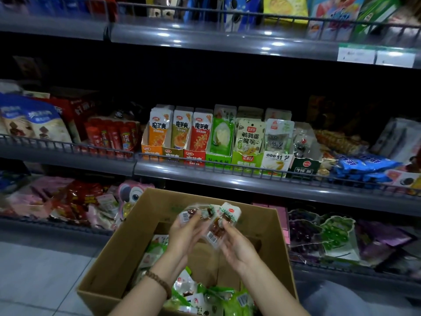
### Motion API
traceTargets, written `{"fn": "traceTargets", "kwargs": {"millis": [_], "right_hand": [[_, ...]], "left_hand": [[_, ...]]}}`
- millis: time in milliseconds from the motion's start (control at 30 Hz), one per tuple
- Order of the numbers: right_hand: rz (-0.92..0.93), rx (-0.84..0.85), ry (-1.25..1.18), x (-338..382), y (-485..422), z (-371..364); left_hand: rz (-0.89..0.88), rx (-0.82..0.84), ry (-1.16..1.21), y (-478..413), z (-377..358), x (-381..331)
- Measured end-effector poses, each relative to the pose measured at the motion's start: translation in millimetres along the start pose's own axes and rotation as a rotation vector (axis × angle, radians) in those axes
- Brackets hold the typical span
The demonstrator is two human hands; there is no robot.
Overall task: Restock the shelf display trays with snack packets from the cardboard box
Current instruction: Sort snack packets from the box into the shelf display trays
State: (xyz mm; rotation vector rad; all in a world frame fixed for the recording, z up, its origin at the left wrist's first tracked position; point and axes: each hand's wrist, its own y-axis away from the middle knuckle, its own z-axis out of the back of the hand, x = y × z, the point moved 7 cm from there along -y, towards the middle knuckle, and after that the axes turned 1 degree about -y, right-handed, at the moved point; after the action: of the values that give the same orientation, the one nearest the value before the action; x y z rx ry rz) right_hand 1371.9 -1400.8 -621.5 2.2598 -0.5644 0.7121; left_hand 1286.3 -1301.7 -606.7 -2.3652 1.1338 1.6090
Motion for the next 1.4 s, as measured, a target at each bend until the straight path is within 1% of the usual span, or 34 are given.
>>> {"fn": "traceTargets", "kwargs": {"millis": [67, 200, 333, 467, 567, 633, 667, 800, 867, 967, 1033, 1133, 1200, 1300, 1400], "right_hand": [[-0.001, -0.025, -0.032, 2, 2, -1], [0.037, -0.05, -0.047, 7, 3, 0], [0.107, -0.076, 0.031, 13, 1, 8], [0.183, -0.041, 0.127, 26, 1, 8], [0.274, -0.096, 0.214, 37, 1, 13], [0.357, -0.101, 0.238, 53, 2, 16], [0.378, -0.071, 0.247, 62, 3, 17], [0.38, 0.117, 0.422, 108, 5, 16], [0.371, 0.155, 0.505, 129, 5, 20], [0.355, 0.162, 0.602, 154, 5, 25], [0.394, 0.143, 0.648, 170, 6, 29], [0.451, 0.094, 0.602, 196, 5, 34], [0.438, 0.115, 0.545, 214, 1, 37], [0.462, 0.105, 0.569, 251, 0, 42], [0.57, 0.065, 0.704, 299, 1, 45]], "left_hand": [[-0.005, 0.06, -0.032, 7, -11, 5], [-0.011, 0.065, -0.132, 8, -17, 16], [0.039, 0.119, -0.122, 8, -27, 17], [0.004, 0.183, -0.193, 8, -41, 15], [-0.067, 0.182, -0.165, 8, -53, 17], [-0.096, 0.149, -0.124, 6, -57, 21], [-0.11, 0.148, -0.13, 5, -59, 22], [-0.179, 0.217, -0.275, 3, -76, 14], [-0.207, 0.268, -0.299, 1, -89, 8], [-0.235, 0.315, -0.354, -1, -114, 1], [-0.276, 0.31, -0.409, -6, -132, -4], [-0.353, 0.285, -0.439, -16, -160, -13], [-0.386, 0.277, -0.431, -23, -181, -16], [-0.392, 0.285, -0.425, -33, -216, -16], [-0.332, 0.333, -0.507, -44, -254, -15]]}}
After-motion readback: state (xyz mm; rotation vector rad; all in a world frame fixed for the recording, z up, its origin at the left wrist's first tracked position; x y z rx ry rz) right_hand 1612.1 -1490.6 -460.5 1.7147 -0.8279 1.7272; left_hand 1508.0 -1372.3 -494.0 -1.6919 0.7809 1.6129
